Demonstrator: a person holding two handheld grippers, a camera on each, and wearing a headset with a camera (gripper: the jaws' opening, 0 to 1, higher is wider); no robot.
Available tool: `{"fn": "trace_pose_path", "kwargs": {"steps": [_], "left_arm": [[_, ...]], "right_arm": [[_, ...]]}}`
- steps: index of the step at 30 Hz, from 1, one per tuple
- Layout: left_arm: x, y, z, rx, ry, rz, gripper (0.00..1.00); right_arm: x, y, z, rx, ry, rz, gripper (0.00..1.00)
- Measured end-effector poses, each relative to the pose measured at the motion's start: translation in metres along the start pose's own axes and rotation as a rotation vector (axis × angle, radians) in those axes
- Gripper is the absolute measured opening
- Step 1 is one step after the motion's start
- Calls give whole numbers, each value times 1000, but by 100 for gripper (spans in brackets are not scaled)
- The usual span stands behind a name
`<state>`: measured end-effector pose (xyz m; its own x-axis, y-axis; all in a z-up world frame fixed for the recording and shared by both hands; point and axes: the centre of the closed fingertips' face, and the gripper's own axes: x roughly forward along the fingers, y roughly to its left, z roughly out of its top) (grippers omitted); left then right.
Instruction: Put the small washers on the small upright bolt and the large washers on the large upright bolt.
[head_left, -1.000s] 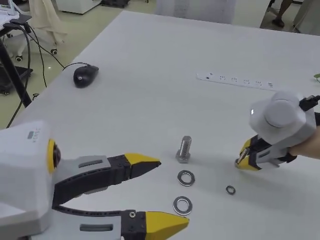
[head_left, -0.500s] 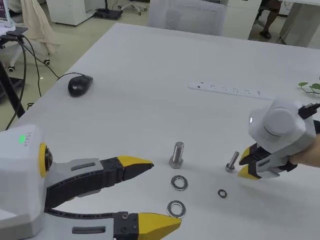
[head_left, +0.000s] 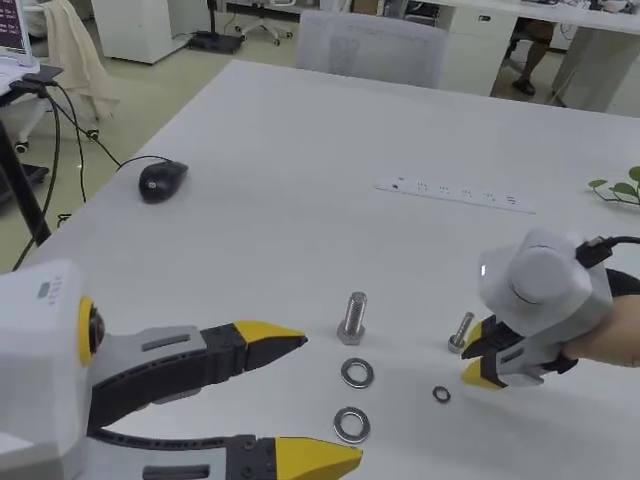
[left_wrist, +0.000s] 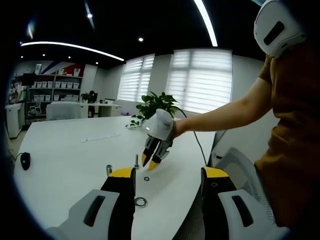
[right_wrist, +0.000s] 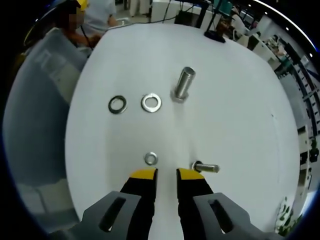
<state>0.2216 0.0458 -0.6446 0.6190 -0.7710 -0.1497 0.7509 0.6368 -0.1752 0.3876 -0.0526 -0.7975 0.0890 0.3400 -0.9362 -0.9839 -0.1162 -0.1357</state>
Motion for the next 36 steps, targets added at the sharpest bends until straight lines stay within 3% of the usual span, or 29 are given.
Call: {"fn": "trace_pose_path", "kwargs": {"steps": [14, 26, 36], "left_arm": [[-2, 3, -4, -6, 8, 10, 51], [-2, 6, -5, -19, 4, 25, 51], [1, 9, -6, -22, 1, 31, 51]], "right_arm": [[16, 22, 7, -20, -3, 63, 17], [27, 25, 2, -8, 9, 97, 22], [26, 26, 4, 21, -20, 124, 20]]}}
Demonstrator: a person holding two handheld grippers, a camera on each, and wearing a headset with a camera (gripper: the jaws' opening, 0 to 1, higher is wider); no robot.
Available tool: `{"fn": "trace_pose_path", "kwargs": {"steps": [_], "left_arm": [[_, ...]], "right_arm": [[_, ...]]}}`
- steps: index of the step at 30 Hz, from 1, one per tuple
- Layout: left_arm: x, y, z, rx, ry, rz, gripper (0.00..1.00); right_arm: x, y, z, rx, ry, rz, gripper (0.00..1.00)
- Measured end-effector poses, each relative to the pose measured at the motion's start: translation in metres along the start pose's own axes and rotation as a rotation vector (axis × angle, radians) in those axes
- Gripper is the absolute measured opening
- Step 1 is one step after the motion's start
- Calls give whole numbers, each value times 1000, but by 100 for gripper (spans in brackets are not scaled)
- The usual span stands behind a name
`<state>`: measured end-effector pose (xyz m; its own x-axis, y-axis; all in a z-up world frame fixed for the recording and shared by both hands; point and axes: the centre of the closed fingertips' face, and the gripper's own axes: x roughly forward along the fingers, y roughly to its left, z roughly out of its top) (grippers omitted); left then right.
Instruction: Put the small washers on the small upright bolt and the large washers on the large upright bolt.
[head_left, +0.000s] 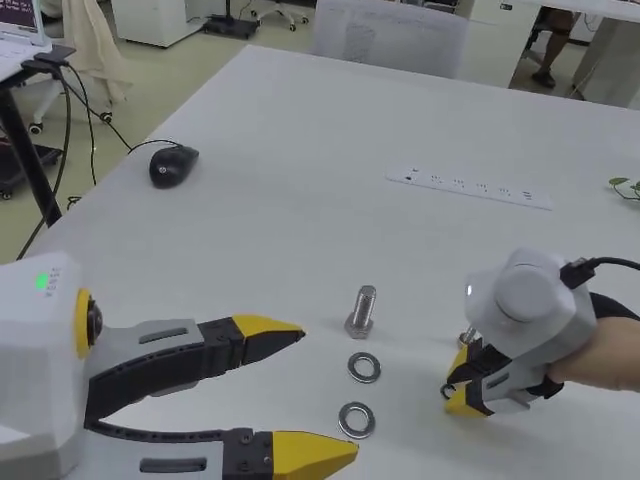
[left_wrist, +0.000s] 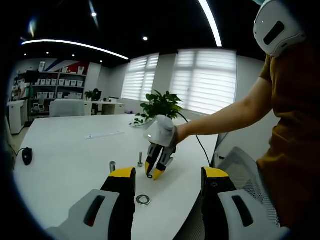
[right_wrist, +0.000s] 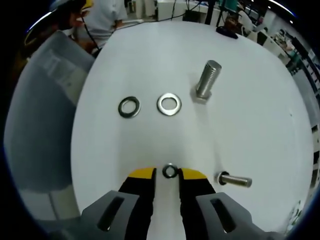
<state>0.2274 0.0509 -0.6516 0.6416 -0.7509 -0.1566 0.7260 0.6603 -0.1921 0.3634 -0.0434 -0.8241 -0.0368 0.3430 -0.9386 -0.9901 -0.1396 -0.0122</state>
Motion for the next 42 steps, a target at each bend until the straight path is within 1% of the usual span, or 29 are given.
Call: {"fn": "trace_pose_path", "kwargs": {"steps": [6, 8, 9, 11, 14, 17, 22, 25, 27, 29, 32, 33, 36, 42], "left_arm": [[1, -2, 0, -1, 1, -4, 51], [0, -2, 0, 0, 2, -2, 51], [0, -2, 0, 1, 1, -1, 51], [0, -2, 0, 1, 0, 0, 51], [-1, -3, 0, 2, -1, -1, 51], [-1, -4, 0, 2, 0, -1, 51], [0, -6, 0, 3, 0, -4, 51], [-1, -7, 0, 4, 4, -6, 51], [-1, -6, 0, 8, 9, -6, 51], [-1, -5, 2, 9, 7, -7, 51], [0, -4, 2, 14, 9, -7, 51], [1, -4, 3, 14, 8, -11, 51], [3, -4, 3, 17, 11, -17, 51], [5, -4, 4, 18, 8, -25, 51]], "right_arm": [[0, 1, 0, -4, -10, -2, 19], [-1, -2, -2, 5, 4, -18, 16], [0, -2, -2, 10, 11, -16, 15], [-1, -2, -2, -7, 22, -19, 14], [-1, -2, -1, 9, 36, -24, 13], [-1, -2, -1, 7, 45, -36, 12], [-2, -3, 0, 10, 23, -50, 12], [-3, -3, -2, 10, 28, -49, 12], [-7, -5, 0, 22, 7, -57, 12], [-11, -7, -2, 21, 7, -69, 12], [-16, -10, -4, 29, 6, -74, 12], [-21, -14, -5, 34, 0, -89, 12], [-30, -21, -9, 41, 6, -109, 12], [-44, -32, -9, 55, -4, -141, 12]]}}
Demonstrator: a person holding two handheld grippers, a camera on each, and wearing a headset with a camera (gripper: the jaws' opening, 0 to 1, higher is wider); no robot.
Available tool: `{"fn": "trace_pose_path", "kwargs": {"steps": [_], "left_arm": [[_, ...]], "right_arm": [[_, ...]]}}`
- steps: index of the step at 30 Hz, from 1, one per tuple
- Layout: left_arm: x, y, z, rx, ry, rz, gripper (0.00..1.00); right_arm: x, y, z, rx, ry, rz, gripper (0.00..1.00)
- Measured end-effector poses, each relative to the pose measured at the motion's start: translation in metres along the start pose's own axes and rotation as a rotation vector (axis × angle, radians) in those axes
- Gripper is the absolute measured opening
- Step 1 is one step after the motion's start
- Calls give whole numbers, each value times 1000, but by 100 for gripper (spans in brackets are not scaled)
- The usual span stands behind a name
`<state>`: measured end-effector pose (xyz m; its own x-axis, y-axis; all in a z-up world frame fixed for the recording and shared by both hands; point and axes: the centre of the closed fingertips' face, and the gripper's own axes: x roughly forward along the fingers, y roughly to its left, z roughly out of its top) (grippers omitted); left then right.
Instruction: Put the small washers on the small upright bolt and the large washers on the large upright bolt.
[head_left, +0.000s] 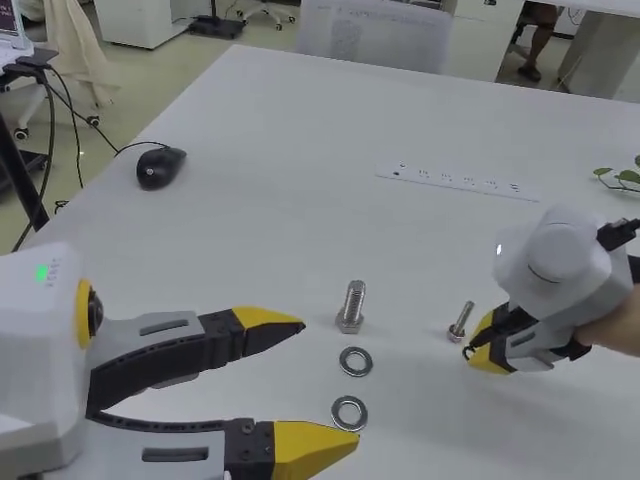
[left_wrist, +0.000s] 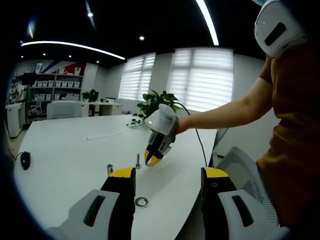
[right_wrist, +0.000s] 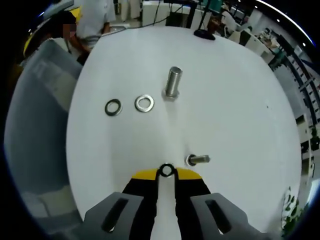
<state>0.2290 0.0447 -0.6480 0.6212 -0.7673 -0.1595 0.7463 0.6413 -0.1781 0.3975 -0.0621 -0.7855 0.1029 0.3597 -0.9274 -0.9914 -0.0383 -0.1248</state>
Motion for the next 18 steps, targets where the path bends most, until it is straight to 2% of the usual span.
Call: {"fn": "trace_pose_path", "kwargs": {"steps": [18], "left_arm": [[2, 1, -1, -3, -5, -9, 51]], "right_arm": [[-25, -27, 15, -23, -9, -70, 12]]}}
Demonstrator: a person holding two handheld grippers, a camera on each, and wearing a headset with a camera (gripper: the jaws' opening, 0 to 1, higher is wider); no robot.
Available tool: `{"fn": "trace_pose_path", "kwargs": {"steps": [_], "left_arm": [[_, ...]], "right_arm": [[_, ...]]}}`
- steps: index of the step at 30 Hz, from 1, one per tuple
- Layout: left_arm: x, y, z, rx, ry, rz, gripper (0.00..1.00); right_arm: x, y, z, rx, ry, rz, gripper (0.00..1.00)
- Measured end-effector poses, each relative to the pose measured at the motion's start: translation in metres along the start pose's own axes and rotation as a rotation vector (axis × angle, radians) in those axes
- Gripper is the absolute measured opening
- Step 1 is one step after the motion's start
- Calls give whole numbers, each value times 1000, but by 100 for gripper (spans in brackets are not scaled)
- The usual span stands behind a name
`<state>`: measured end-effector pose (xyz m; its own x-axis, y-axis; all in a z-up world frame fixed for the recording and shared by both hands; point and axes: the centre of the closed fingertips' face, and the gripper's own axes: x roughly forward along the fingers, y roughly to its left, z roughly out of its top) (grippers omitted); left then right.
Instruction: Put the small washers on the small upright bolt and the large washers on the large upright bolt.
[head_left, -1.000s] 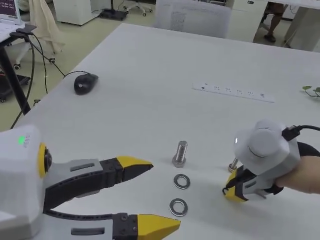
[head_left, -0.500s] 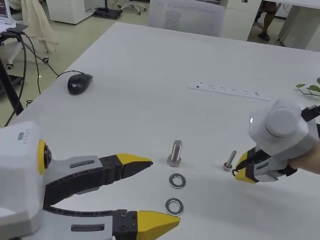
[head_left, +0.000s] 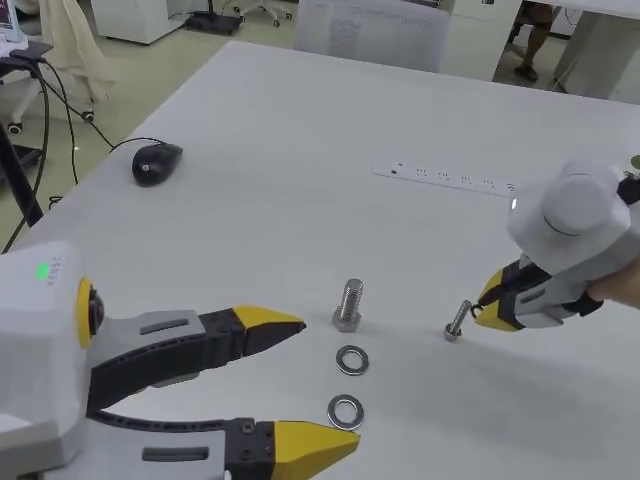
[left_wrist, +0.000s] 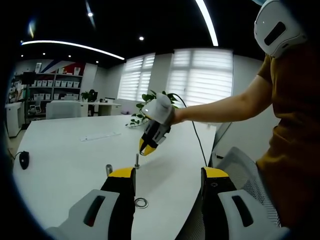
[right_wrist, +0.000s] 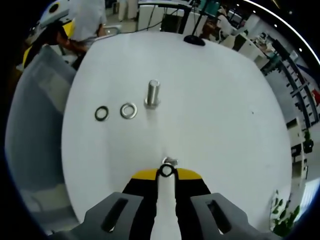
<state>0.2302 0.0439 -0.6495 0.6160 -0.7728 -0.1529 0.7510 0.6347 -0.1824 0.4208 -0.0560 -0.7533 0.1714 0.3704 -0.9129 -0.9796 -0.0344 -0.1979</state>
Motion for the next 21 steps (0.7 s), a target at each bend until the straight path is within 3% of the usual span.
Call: {"fn": "trace_pose_path", "kwargs": {"steps": [21], "left_arm": [[-1, 2, 2, -5, -10, 10, 51]], "right_arm": [[9, -10, 7, -33, 19, 12, 12]]}}
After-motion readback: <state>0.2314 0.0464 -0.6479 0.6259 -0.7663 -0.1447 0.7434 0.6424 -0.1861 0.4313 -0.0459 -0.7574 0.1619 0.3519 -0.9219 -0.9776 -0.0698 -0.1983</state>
